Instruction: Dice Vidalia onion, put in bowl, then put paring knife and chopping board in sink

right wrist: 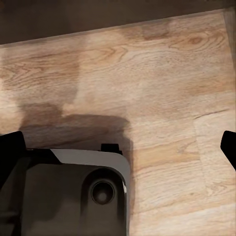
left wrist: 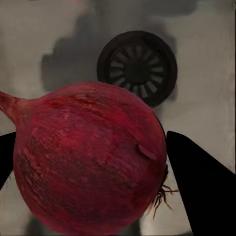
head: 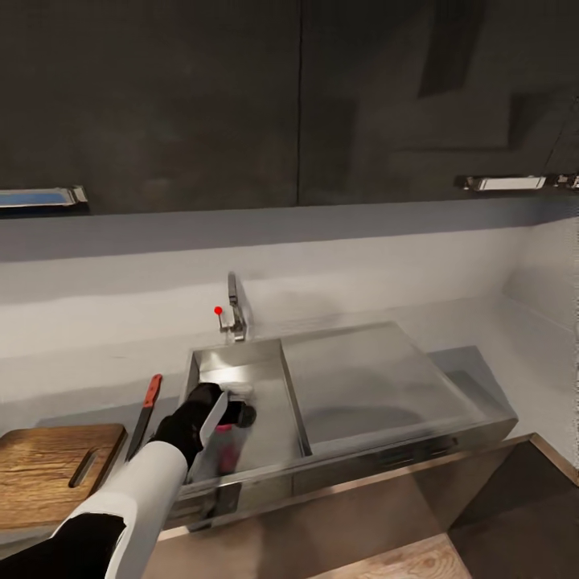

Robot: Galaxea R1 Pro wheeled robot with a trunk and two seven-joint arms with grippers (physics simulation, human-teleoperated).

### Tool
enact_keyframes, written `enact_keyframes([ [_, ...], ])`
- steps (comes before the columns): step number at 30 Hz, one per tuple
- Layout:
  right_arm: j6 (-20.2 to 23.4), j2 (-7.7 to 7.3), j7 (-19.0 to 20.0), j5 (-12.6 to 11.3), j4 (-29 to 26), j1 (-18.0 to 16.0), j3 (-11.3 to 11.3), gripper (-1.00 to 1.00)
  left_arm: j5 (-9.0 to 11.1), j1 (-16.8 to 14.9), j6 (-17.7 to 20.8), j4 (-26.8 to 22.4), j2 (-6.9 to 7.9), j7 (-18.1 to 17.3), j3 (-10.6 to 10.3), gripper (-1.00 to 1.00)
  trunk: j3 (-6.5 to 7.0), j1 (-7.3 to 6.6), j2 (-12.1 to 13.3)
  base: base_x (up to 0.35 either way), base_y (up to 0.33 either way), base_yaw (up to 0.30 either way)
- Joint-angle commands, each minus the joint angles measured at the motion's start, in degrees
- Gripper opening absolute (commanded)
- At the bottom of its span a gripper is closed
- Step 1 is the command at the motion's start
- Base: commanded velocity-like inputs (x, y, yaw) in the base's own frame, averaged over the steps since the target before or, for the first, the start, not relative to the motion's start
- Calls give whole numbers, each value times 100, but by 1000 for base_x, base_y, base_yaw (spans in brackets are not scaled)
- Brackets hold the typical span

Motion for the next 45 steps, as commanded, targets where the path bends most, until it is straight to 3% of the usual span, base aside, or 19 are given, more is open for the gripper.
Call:
enact_keyframes([
  [1, -17, 1, -25, 25, 7, -5, 1, 100, 60, -2, 63, -105, 3, 47, -23, -100, -1, 3, -9, 0, 0, -104],
  [4, -18, 4, -13, 25, 3, -5, 0, 100, 61, -1, 585, -678, 3, 44, -33, -100, 25, 3, -9, 0, 0, -101],
  [8, -24, 5, -5, 25, 2, -5, 0, 100, 62, 9, 882, -1620, 4, 39, -36, -100, 61, 3, -9, 0, 0, -99],
  [12, -27, 5, 0, 25, 1, -5, 0, 100, 62, 41, 964, -2766, 14, 38, -57, -100, 96, 3, -9, 0, 0, -89],
  [16, -57, 5, -3, 31, -8, -5, -5, 100, 62, 272, 981, -3413, 27, 20, -118, -100, 132, 3, -9, 0, 0, -44],
  [20, -76, 5, -7, 33, -16, -5, -8, 100, 62, 667, 986, -4066, 39, 12, -427, -100, 169, 3, -9, -8, 11, 25],
  [27, -78, 5, -7, 34, -24, -5, -8, 100, 62, 943, 986, -4438, 40, 12, -550, -100, 232, 3, -9, -178, 160, 126],
  [45, -78, 5, -7, 29, -31, -5, -8, 100, 62, 965, 986, -4517, 44, 12, -563, -100, 369, 3, -9, -236, 229, 205],
])
